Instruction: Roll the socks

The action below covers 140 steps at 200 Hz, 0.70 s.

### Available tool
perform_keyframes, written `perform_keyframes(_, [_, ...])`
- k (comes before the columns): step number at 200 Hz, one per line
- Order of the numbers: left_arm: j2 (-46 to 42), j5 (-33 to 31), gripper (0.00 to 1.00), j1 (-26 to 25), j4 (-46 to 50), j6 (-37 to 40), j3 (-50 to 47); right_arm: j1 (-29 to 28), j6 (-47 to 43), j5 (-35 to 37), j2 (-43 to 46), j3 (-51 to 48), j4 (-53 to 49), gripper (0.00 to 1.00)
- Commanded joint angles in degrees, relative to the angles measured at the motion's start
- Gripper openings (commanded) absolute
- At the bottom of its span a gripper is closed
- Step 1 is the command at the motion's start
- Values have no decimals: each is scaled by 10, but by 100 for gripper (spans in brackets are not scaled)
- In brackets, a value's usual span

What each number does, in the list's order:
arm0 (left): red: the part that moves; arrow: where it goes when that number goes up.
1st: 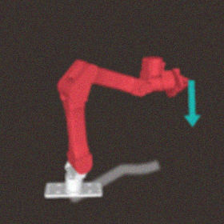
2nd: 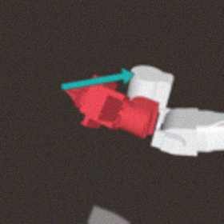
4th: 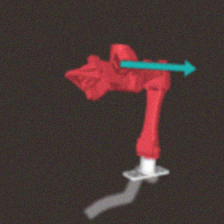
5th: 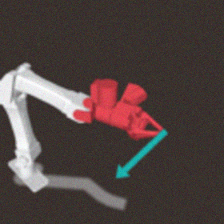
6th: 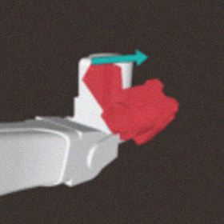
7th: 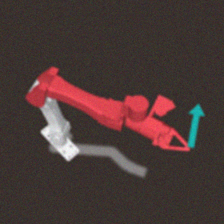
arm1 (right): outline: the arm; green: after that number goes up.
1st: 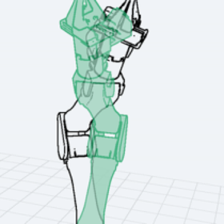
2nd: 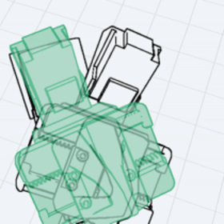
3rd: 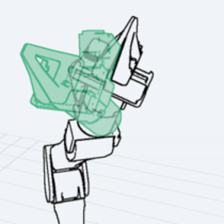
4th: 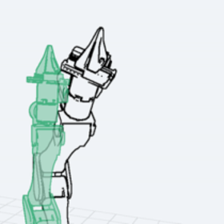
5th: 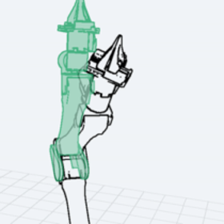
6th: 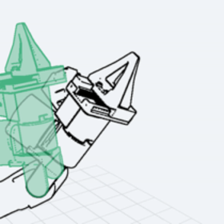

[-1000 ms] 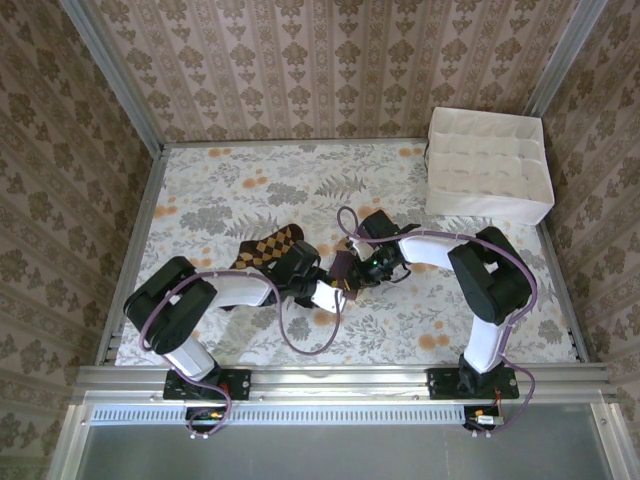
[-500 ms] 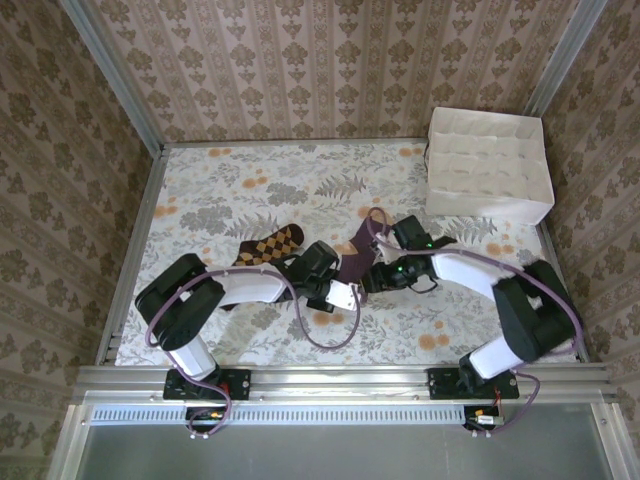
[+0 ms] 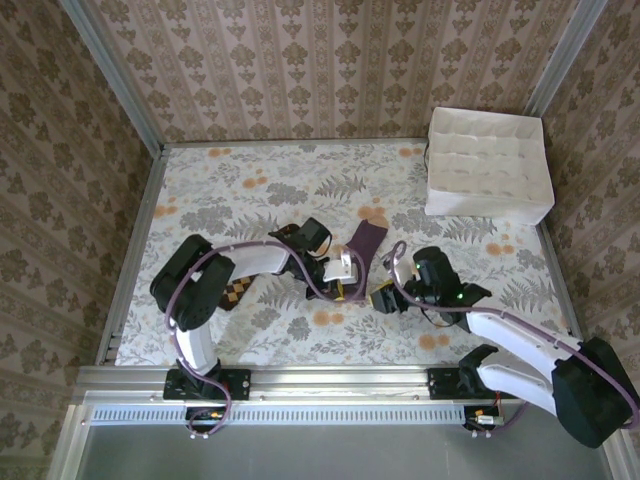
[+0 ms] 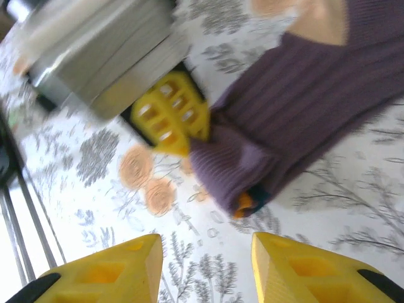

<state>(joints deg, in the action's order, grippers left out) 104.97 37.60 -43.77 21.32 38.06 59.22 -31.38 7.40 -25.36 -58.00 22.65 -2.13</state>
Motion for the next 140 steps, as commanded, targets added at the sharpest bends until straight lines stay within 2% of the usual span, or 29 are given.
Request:
perform_keyframes(1, [31, 97, 0, 23, 113, -21, 31, -53, -92, 57, 20, -18, 68, 43])
perform_keyframes(46, [59, 113, 0, 31, 156, -11, 69, -69, -138, 84, -15, -20, 123, 47])
perform_keyframes(74, [64, 115, 0, 31, 160, -9, 74, -75, -167, 73, -65, -6, 140, 52])
perform_keyframes(140, [69, 128, 0, 38, 172, -2, 81, -82, -213, 46, -169, 21, 202, 53])
